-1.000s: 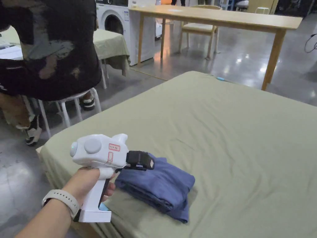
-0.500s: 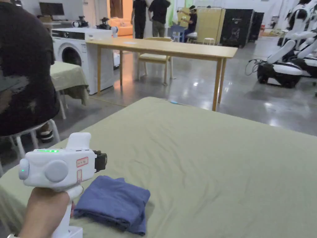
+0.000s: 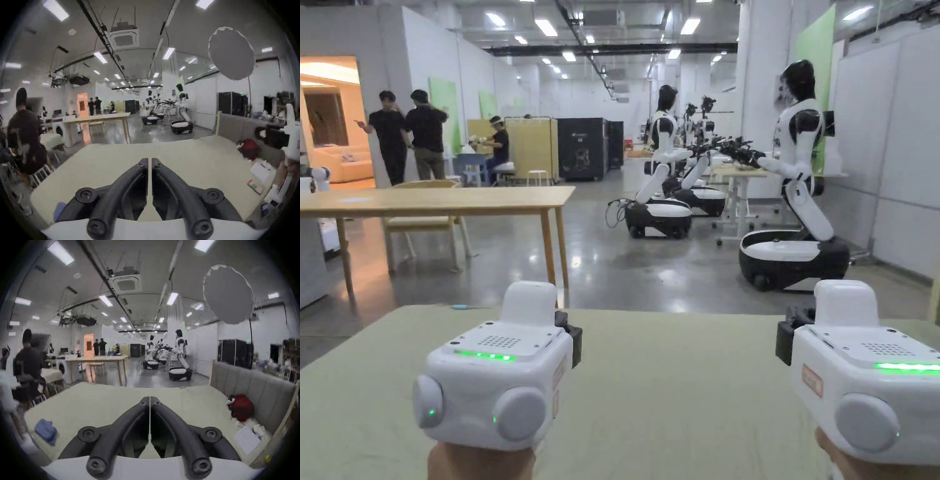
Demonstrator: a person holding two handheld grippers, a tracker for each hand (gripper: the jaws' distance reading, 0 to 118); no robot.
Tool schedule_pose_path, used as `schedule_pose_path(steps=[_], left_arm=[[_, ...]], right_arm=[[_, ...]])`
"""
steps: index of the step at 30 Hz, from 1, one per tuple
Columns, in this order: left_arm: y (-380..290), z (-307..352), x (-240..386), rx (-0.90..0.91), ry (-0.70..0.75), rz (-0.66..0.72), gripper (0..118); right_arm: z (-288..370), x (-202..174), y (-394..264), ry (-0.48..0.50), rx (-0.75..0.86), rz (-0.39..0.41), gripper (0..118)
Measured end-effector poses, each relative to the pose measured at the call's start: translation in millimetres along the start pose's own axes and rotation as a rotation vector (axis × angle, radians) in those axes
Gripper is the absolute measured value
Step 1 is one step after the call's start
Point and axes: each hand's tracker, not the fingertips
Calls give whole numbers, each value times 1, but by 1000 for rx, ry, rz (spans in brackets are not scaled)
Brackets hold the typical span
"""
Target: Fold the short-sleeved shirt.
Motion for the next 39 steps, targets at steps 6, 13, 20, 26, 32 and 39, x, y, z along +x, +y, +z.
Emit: schedule_pose_path(steps=[6,13,20,26,32,39], left_arm=[[4,4,10,11,74,-34,2],[8,17,9,36,80,-70,2],[3,18,6,21,90,-77,12],[3,16,4,23,75,-43,65],[1,13,4,4,59,-37,108],[2,17,2,29,73,-38,118]], right_arm=[[11,-2,1,-37,20,160,2],[21,-17,-4,7,51,107,4],[21,-23,-8,0,51,123,17],[18,-20,-8,-13,48,117,40],[17,-25,-8,-9,66,124,79],[17,-33,-7,85,32,81,118]])
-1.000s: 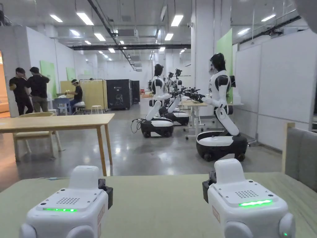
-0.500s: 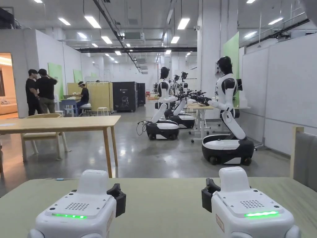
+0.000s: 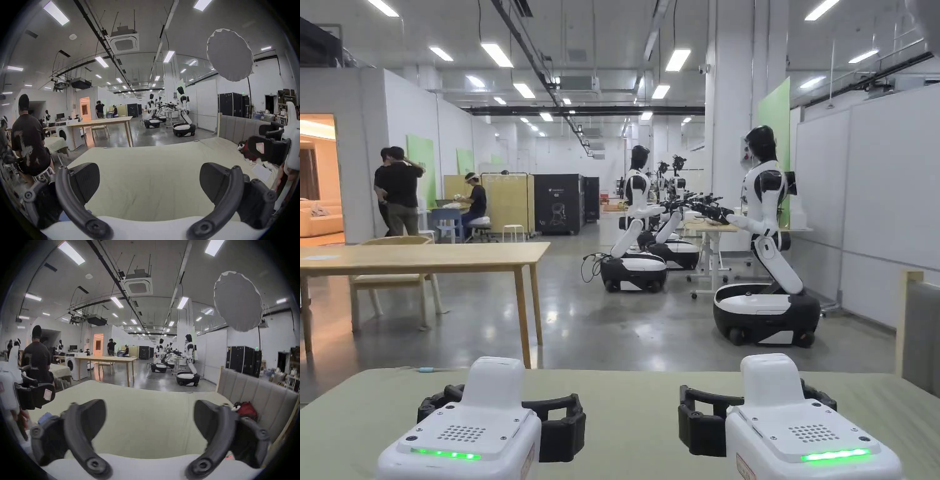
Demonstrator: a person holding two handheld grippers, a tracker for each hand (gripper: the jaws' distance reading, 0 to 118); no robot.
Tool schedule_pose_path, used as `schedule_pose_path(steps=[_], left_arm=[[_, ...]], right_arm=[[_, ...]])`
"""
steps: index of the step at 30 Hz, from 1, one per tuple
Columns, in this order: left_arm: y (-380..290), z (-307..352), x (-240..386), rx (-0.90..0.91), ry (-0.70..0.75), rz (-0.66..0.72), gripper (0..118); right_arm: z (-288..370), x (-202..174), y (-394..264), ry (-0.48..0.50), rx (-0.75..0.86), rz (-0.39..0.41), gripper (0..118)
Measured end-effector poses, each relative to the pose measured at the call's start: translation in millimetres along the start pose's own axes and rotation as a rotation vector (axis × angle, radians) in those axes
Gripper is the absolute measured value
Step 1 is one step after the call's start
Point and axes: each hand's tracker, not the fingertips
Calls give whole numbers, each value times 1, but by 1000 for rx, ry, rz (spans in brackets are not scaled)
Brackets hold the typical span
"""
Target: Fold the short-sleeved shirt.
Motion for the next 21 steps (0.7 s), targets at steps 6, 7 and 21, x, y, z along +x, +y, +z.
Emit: schedule_pose_path(steps=[6,7,21], left_arm=[[-1,2,-3,7,-3,17,118],[-1,2,-4,5,-2,20,118],[-6,-1,-7,-13,-16,64,118]], right_arm=[[-9,11,6,90,-73,-189,118],[-7,4,8,-8,-64,-127,118],[-4,-12,9,-158,-92,-64,118]])
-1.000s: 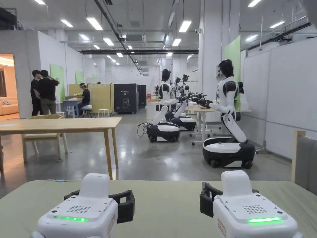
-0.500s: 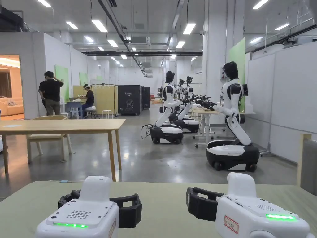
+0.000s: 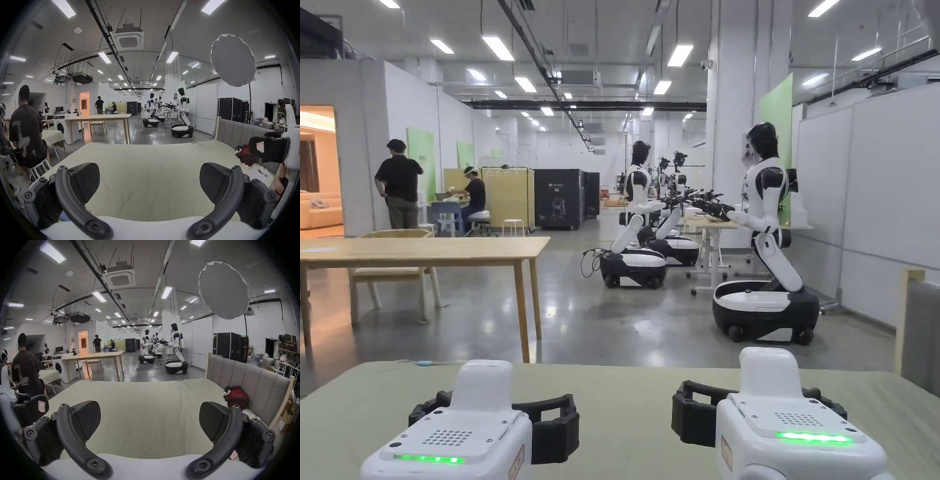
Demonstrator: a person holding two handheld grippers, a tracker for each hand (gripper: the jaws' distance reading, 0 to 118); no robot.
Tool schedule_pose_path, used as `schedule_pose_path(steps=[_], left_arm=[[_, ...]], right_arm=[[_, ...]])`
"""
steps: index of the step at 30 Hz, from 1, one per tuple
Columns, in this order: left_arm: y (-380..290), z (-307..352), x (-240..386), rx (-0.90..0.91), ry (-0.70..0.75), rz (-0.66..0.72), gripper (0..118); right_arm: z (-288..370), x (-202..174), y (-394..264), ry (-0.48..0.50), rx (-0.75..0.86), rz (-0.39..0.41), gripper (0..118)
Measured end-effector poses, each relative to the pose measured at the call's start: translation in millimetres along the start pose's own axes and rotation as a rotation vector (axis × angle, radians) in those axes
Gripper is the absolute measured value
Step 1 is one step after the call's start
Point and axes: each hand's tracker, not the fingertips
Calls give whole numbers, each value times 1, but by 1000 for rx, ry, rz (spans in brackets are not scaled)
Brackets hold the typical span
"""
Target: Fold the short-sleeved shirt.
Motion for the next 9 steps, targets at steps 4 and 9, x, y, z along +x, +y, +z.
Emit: schedule_pose_path(steps=[4,9], left_arm=[[0,0,1,-1,-2,7,118],[1,1,3,2,-6,4,118]], right_arm=[[-1,-4,-5,-23,30,49,118],[-1,3,-6,-29,30,4,118]])
